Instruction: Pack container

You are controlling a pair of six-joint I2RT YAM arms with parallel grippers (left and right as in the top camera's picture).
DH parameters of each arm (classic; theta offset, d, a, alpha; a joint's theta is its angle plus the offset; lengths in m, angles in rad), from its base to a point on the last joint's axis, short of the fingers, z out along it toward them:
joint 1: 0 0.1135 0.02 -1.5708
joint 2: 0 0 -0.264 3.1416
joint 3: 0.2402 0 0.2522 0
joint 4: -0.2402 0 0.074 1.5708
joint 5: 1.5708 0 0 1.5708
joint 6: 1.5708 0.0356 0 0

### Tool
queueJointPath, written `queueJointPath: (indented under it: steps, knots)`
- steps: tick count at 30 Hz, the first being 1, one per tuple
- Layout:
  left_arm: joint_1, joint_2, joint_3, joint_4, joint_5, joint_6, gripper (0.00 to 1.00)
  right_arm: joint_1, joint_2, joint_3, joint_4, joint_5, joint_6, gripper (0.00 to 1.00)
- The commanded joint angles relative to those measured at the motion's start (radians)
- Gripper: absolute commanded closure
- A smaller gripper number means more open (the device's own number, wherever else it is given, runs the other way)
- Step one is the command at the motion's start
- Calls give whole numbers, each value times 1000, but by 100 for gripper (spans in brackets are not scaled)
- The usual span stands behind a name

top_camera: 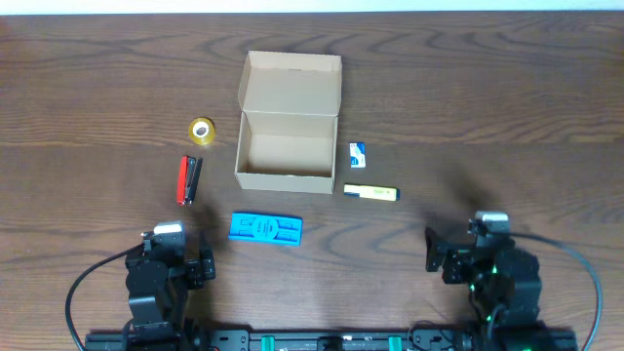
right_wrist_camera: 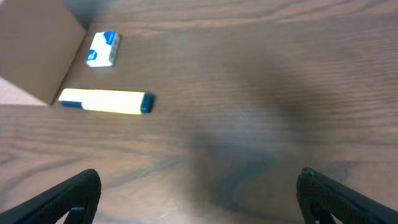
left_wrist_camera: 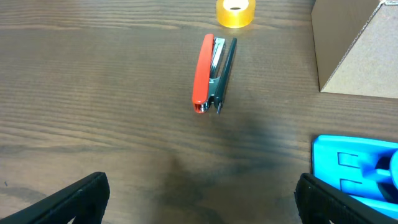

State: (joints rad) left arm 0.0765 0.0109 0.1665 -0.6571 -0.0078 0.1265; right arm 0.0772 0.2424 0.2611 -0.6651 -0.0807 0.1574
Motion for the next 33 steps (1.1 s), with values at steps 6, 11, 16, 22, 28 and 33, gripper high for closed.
queueJointPath:
  steps: [6, 11, 16, 22, 28, 33]
  knots:
    - [3, -7, -11, 0, -14, -16, 4, 59, 401, 353, -42, -28, -9, 1]
    - [3, -7, -11, 0, -14, -16, 5, 95, 660, 517, -65, -29, -9, 1]
    - [3, -7, -11, 0, -14, -16, 4, 168, 911, 658, -64, -24, -4, 1]
    - [3, -7, -11, 0, -14, -16, 5, 231, 1167, 807, -61, -20, 64, 1]
    - [3, -7, -11, 0, -14, -16, 5, 258, 1371, 930, -54, 19, 135, 1]
    - [3, -7, -11, 0, -14, -16, 5, 278, 1485, 996, -23, 79, 183, 1]
